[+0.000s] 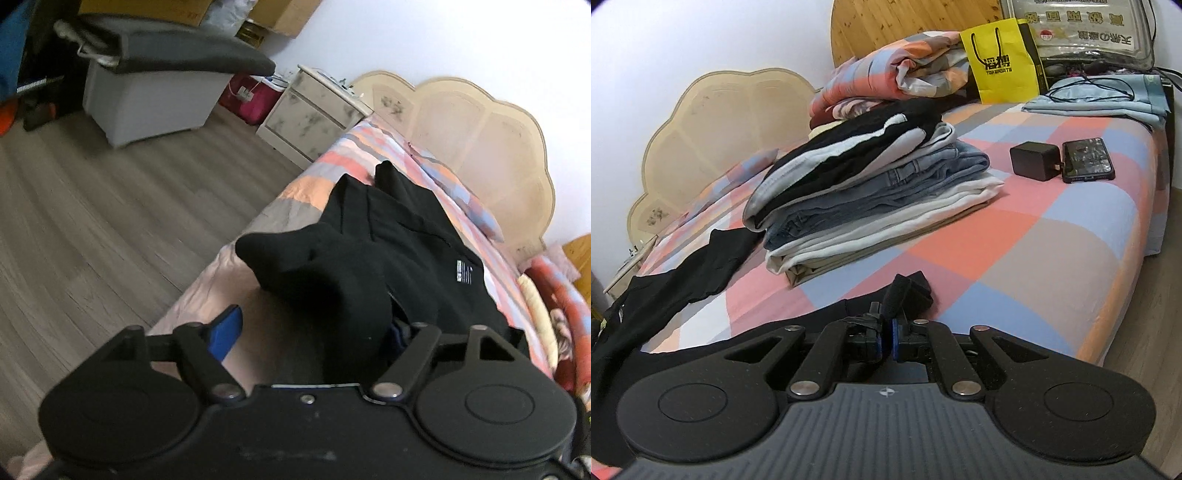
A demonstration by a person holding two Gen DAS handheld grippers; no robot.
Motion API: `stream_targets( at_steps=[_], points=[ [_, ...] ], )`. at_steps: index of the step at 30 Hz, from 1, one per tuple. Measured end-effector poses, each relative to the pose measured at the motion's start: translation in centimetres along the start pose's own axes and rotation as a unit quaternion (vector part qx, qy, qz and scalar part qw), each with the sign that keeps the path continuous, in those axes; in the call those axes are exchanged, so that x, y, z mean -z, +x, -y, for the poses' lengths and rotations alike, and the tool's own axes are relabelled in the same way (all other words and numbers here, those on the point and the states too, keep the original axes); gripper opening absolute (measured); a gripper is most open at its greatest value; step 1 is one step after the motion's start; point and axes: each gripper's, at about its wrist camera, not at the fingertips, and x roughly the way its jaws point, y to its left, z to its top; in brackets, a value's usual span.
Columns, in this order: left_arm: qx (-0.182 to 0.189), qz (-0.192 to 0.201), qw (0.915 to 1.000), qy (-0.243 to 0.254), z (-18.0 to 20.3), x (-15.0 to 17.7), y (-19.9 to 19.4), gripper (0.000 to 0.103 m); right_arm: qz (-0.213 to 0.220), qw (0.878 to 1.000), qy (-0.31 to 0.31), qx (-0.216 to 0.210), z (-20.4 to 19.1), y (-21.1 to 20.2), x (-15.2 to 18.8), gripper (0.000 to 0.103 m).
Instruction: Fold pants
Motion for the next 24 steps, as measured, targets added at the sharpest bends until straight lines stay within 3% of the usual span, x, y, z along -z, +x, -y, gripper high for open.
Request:
stream_targets(
  at_steps=[1, 2, 6, 10, 13, 15, 17, 19, 20, 22, 24],
  points=[
    [0.008, -0.003, 1.0000, -0.001, 0.0, -0.1, 0.0, 0.025, -0.003, 1.000, -0.002, 0.000, -0.2, 0.2, -0.2, 0.007],
    [0.017, -0.011, 0.9998, -0.002, 0.1, -0.3, 0.1, 0.006, -0.006, 1.000, -0.005, -0.001, -0.4, 0.5, -0.5, 0.007],
    [0.044, 0.015, 0.9979, -0.044, 0.8, -1.8, -2.8, 0.006, 0.006, 1.000, 0.001, -0.003, -0.3, 0.3, -3.2, 0.005],
    [0.081, 0.035, 0.9961, 0.003, 1.6, -2.0, -8.5, 0.006, 0.032, 0.999, 0.002, 0.010, 1.7, -1.6, -5.2, 0.004],
    [0.069, 0.041, 0.9952, 0.057, 1.0, 0.4, -11.6, 0.007, 0.014, 1.000, 0.025, 0.007, 4.1, -1.8, -4.0, 0.005],
    [0.043, 0.015, 0.9972, 0.059, -0.3, 2.2, -11.1, 0.007, -0.016, 0.999, 0.031, 0.026, 5.3, -0.9, -2.1, 0.005],
    [0.000, -0.029, 0.9971, 0.070, -1.7, 4.0, -9.0, 0.009, -0.044, 0.998, 0.030, 0.036, 6.0, 0.2, -0.3, 0.005],
    [-0.032, -0.056, 0.9967, 0.051, -3.0, 4.9, -7.6, 0.034, -0.021, 0.999, 0.027, 0.032, 5.9, -0.4, 0.2, 0.006],
    [-0.026, -0.047, 0.9979, 0.036, -3.3, 4.7, -7.8, 0.035, -0.016, 0.999, 0.027, 0.031, 5.8, -0.9, 0.0, 0.026],
    [-0.032, -0.029, 0.9986, 0.030, -2.8, 3.7, -9.2, 0.070, 0.003, 0.999, 0.013, 0.044, 5.3, -2.0, -1.0, 0.042],
    [-0.057, 0.023, 0.9972, 0.044, -1.7, 2.9, -11.6, 0.079, 0.043, 0.998, 0.005, 0.046, 5.1, -3.0, -2.0, 0.054]
  ],
)
